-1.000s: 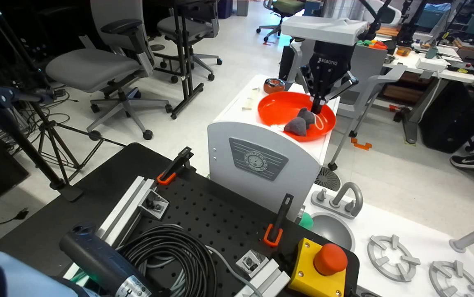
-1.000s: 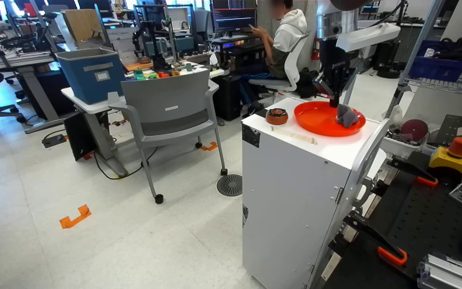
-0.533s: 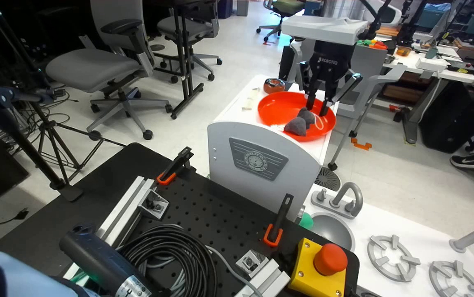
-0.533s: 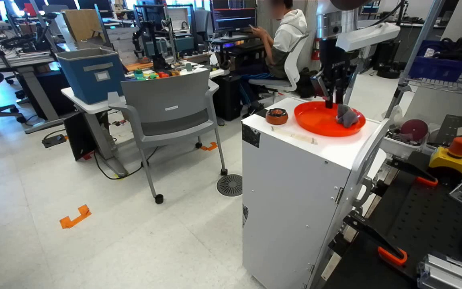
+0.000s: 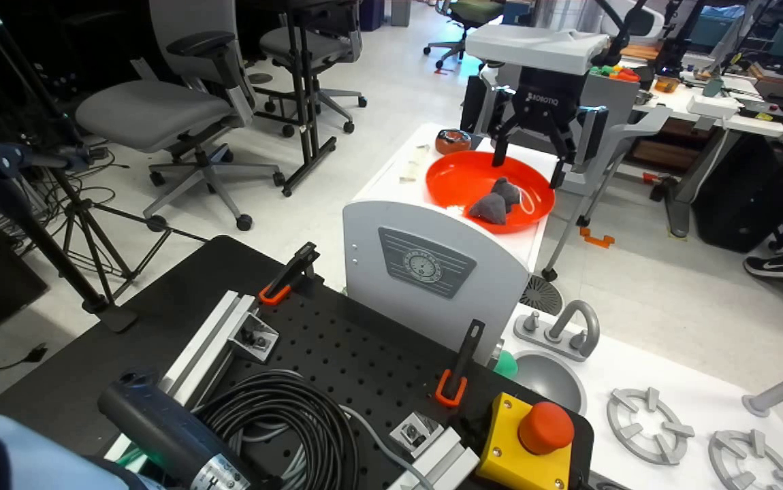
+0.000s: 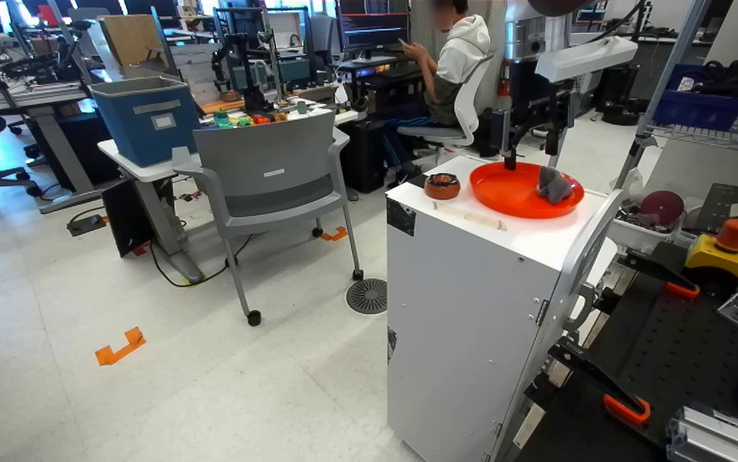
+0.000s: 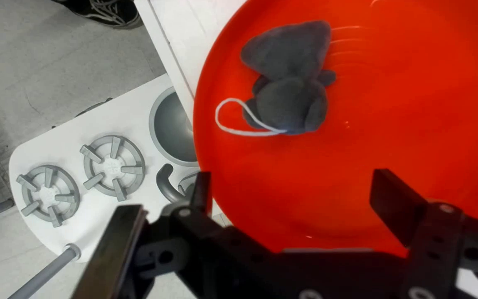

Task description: Pick up the grey toy on the plate and put it in the sink

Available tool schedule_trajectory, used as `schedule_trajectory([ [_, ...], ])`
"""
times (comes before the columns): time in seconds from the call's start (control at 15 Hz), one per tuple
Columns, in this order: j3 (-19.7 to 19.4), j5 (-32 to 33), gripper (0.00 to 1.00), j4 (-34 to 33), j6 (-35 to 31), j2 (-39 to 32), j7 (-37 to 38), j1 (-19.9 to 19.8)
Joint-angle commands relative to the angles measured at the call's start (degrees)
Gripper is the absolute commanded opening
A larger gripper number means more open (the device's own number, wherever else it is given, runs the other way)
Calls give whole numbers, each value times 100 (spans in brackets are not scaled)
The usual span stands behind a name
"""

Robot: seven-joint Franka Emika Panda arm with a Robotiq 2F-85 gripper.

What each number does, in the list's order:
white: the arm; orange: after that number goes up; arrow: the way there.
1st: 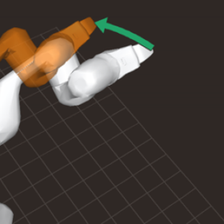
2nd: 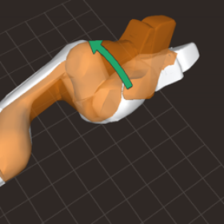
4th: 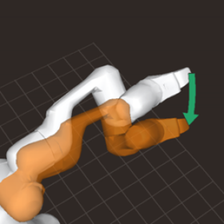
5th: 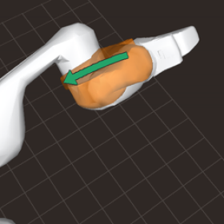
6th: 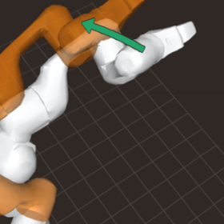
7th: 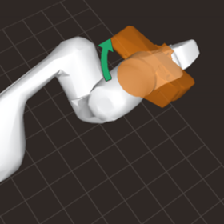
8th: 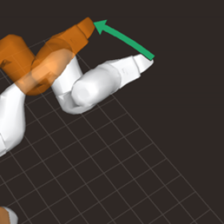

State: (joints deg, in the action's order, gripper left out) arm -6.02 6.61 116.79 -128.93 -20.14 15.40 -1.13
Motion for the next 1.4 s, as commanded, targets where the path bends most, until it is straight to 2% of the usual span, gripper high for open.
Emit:
schedule_trajectory([
  [0.0,-13,47,100,197,-371,113,-5,26],
  [0.33,-24,85,100,319,-613,124,-19,44],
  [1.33,-19,-1,100,199,-468,-2,-22,18],
])
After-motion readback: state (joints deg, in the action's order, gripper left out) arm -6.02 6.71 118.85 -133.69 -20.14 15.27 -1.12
